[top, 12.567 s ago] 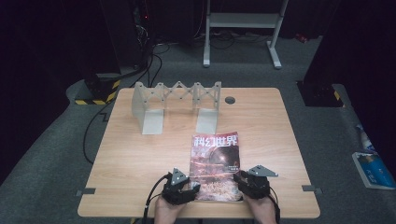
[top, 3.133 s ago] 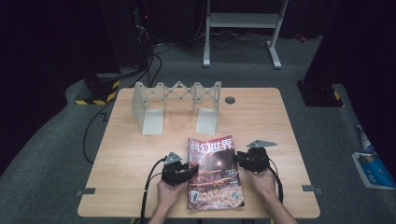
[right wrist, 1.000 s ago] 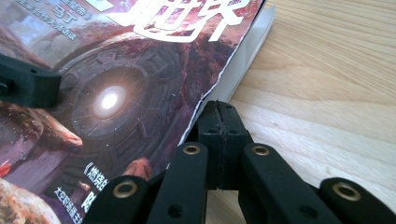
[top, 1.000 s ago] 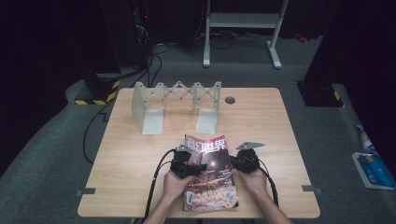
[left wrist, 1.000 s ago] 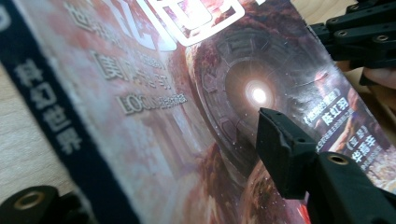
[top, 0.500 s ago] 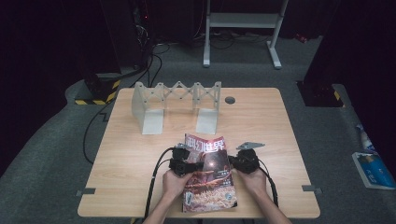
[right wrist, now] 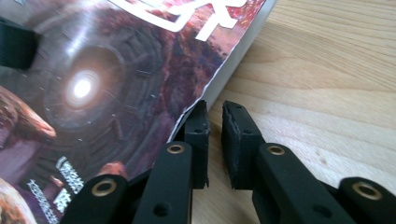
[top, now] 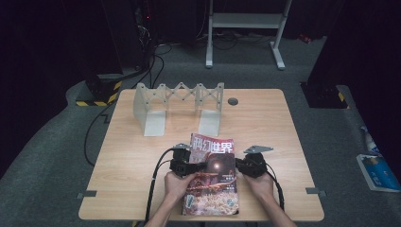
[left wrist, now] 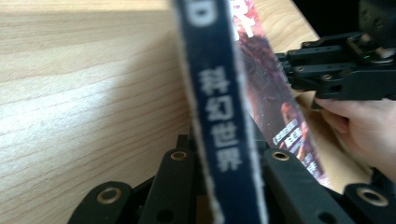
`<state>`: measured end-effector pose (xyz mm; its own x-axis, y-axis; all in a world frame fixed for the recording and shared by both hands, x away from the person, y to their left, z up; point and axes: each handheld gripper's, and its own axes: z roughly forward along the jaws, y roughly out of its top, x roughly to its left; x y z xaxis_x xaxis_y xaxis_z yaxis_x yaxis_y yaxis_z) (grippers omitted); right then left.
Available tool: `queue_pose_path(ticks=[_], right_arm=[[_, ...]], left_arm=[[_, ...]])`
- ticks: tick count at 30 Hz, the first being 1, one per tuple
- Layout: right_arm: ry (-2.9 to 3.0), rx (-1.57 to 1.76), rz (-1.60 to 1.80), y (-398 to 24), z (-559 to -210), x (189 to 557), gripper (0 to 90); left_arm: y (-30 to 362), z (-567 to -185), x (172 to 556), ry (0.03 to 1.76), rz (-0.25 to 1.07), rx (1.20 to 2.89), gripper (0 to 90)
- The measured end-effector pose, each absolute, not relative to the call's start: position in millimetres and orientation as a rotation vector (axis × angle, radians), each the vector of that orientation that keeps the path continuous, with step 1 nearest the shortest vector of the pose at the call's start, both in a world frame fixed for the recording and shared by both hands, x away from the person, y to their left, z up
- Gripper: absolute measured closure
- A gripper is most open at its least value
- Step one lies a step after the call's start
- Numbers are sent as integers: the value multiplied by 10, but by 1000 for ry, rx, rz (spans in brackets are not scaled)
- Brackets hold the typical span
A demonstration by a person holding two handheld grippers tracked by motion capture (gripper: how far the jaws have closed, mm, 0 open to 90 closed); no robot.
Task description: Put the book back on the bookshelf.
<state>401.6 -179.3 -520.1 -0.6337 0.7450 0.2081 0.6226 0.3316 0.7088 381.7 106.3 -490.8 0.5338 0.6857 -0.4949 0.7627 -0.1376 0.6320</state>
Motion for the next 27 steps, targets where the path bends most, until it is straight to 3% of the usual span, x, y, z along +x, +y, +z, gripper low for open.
queue_pose_path(ticks=[6,27], right_arm=[[2420,1248,1173,-1897,-5189,3951,703],[2198,1287,1031,-2478,-5245,3758,546]], left_arm=[[1070,-4826,3763,1152,-111,1854,824],[1033,-4470,3605,1019,-41,1882,837]])
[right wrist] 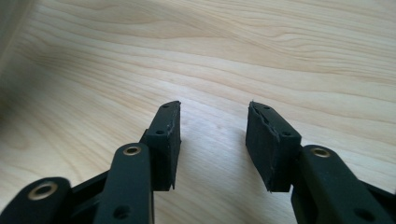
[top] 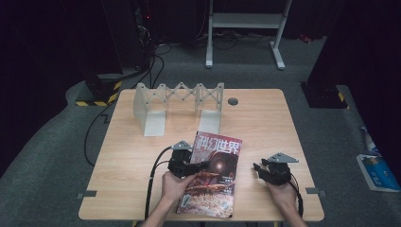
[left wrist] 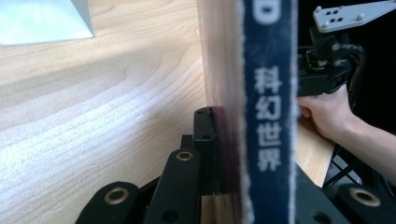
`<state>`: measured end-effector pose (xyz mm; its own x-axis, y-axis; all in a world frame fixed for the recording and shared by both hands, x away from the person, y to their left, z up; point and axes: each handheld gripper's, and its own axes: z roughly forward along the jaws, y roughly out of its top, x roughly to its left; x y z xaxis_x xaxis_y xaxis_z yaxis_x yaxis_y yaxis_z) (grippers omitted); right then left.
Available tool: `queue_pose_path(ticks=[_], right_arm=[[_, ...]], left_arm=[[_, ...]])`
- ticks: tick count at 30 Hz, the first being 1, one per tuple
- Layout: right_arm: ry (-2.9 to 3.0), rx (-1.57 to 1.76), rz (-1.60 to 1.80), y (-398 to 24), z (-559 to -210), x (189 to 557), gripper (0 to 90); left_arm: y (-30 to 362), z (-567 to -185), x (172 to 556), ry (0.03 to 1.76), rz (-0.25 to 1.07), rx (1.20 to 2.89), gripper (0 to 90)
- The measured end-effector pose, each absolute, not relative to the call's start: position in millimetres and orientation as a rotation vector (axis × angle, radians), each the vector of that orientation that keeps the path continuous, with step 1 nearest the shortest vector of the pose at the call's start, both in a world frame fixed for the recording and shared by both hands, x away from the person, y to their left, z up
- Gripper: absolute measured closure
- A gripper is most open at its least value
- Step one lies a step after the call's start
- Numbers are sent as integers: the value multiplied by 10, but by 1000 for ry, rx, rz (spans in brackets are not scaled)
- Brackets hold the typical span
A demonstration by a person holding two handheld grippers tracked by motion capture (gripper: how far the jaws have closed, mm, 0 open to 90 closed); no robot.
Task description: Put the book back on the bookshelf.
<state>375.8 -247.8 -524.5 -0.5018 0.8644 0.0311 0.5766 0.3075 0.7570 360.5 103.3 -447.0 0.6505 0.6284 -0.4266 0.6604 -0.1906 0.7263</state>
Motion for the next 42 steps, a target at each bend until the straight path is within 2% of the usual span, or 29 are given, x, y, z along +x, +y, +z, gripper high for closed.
queue_pose_path(ticks=[13,31,42], right_arm=[[2135,1229,1048,-2474,-5325,3719,492],[2131,1228,1055,-2467,-5330,3693,484],[2133,1228,1056,-2467,-5330,3687,484]], left_arm=[[1141,-4263,3564,989,-47,1837,837],[1306,-3847,3553,947,102,1878,837],[1420,-3727,3632,980,154,1893,837]])
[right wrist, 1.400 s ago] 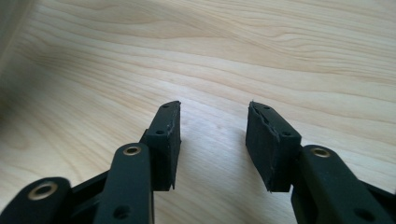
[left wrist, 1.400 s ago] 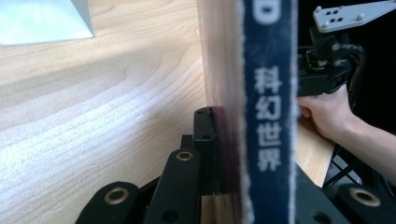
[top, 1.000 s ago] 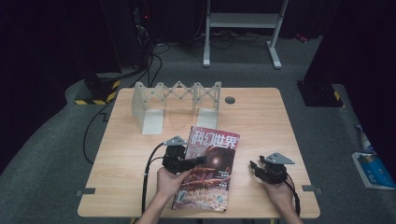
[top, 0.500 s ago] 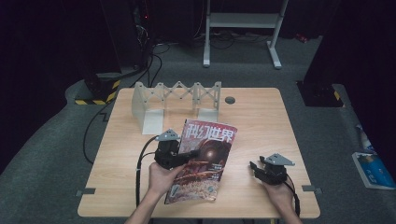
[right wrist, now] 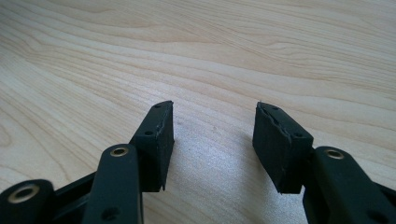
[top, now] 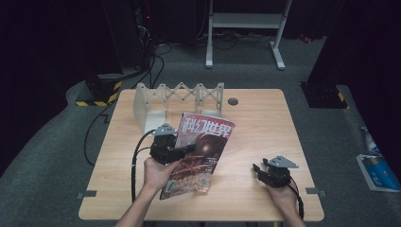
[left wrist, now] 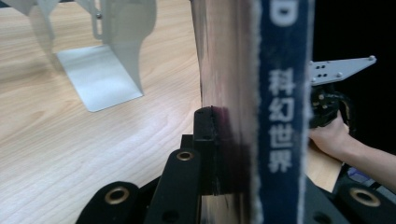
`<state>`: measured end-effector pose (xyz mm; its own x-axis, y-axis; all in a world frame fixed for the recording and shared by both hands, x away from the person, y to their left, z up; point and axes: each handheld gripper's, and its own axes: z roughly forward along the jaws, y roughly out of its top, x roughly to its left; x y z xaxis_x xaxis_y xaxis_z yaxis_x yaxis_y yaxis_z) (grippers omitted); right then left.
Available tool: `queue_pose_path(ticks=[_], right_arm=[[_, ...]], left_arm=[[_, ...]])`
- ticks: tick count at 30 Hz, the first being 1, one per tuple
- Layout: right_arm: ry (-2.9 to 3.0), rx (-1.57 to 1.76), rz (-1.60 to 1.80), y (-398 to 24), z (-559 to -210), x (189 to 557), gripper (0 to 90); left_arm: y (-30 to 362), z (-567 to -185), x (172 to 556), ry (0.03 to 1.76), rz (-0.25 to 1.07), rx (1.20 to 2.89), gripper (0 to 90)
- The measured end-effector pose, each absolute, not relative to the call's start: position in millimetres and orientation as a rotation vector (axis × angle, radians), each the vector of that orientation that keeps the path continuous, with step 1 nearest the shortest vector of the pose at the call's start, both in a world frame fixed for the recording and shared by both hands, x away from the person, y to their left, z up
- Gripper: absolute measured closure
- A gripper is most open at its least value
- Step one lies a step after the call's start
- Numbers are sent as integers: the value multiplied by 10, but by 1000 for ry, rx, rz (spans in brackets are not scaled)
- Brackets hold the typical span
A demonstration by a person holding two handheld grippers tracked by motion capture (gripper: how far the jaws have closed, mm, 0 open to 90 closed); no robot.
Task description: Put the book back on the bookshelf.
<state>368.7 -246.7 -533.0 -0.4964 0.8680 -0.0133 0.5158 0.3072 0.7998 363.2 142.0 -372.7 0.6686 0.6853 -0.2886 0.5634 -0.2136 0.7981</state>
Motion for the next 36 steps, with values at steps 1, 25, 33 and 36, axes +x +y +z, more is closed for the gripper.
queue_pose_path(ticks=[1,25,33,36], right_arm=[[2134,1228,1056,-2467,-5330,3687,484],[2135,1215,1055,-2470,-5333,3685,482],[2135,1213,1055,-2471,-5334,3685,482],[2136,1213,1055,-2471,-5334,3685,482]], left_arm=[[1433,-3719,3639,982,161,1898,837],[1952,-3484,3836,1138,274,1828,835],[2070,-3463,3883,1169,299,1823,834],[2089,-3455,3896,1176,305,1833,833]])
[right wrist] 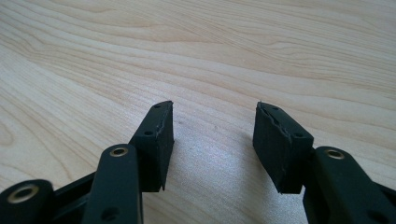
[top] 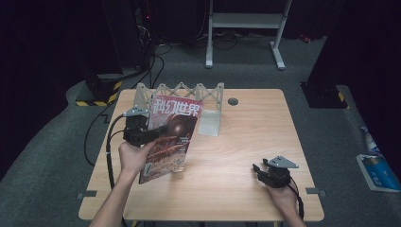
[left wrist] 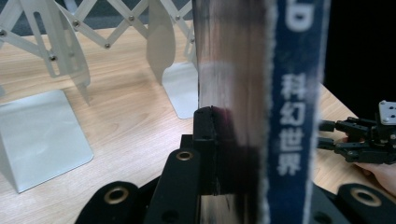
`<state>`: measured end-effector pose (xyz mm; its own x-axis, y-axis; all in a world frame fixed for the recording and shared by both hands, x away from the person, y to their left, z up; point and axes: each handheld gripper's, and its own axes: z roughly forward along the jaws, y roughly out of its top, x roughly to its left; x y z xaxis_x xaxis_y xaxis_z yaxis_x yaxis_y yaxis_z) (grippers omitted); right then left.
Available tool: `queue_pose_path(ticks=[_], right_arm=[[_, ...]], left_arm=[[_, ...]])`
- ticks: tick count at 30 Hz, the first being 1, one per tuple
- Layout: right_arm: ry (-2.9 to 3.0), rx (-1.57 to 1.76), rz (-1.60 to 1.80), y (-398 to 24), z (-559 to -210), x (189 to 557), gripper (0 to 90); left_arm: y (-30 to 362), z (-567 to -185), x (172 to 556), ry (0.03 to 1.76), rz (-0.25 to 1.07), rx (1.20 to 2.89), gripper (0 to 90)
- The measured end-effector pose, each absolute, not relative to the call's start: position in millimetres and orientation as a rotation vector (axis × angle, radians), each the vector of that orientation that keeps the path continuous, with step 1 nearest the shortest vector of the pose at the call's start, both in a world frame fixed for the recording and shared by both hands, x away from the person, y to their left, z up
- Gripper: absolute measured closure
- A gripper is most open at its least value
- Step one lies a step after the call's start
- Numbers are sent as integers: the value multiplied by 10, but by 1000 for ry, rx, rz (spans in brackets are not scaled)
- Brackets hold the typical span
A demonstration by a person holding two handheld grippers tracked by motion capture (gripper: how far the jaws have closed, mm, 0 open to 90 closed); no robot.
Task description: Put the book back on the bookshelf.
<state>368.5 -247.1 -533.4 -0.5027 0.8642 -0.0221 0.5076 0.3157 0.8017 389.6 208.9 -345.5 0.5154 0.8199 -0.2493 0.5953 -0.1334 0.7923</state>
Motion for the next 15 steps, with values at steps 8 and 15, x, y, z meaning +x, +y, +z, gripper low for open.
queue_pose_path(ticks=[8,15], right_arm=[[2135,1217,1055,-2469,-5334,3683,482],[2135,1216,1055,-2470,-5334,3683,482]], left_arm=[[2158,-3425,3953,1205,315,1833,832],[2251,-3382,4013,1232,338,1836,832]])
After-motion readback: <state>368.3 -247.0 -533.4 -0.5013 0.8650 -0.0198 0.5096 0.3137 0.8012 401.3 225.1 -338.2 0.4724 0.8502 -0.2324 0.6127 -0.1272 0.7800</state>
